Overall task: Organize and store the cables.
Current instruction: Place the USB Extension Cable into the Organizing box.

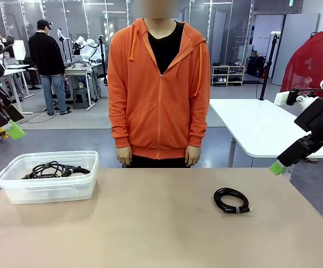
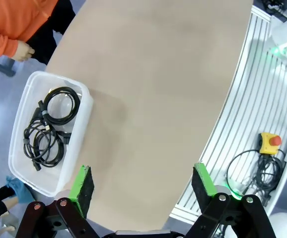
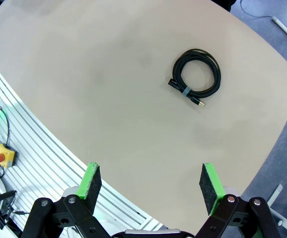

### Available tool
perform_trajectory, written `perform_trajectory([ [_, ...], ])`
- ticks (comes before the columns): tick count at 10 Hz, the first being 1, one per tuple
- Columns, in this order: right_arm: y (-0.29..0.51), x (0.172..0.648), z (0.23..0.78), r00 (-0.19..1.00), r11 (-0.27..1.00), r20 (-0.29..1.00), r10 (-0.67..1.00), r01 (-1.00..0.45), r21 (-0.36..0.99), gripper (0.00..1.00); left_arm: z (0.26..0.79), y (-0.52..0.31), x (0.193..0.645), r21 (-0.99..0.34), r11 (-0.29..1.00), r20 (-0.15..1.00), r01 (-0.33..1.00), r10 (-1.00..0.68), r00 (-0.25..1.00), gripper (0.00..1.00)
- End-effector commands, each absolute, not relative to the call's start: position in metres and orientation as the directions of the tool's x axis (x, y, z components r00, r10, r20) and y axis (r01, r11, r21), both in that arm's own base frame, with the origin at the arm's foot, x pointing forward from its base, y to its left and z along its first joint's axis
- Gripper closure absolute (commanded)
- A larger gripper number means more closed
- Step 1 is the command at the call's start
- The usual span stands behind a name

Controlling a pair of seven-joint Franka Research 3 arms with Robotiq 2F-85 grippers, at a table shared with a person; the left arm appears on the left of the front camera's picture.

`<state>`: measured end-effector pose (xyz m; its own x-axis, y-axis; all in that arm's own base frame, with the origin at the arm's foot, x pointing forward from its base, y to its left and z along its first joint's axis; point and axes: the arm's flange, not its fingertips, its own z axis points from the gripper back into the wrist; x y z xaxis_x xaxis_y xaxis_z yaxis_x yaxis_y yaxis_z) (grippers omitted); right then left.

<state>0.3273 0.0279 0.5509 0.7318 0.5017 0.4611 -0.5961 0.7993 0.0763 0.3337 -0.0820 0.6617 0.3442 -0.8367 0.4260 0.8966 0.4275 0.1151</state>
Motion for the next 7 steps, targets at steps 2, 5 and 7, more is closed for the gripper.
perform_trajectory([
  [2,0.029,0.328,0.553,0.734,0.8,0.453,0.506,-0.596,0.072,0.0,0.662,-0.083,0.334,0.113,0.439,0.425,0.891,-0.832,0.356,0.0],
  [5,0.045,0.357,0.557,0.741,0.826,0.441,0.505,-0.564,0.001,0.0,0.662,-0.083,0.334,0.113,0.439,0.425,0.891,-0.832,0.356,0.0],
  [7,0.054,0.398,0.554,0.744,0.82,0.407,0.531,-0.571,-0.026,0.0,0.662,-0.083,0.334,0.113,0.439,0.425,0.891,-0.832,0.356,0.0],
])
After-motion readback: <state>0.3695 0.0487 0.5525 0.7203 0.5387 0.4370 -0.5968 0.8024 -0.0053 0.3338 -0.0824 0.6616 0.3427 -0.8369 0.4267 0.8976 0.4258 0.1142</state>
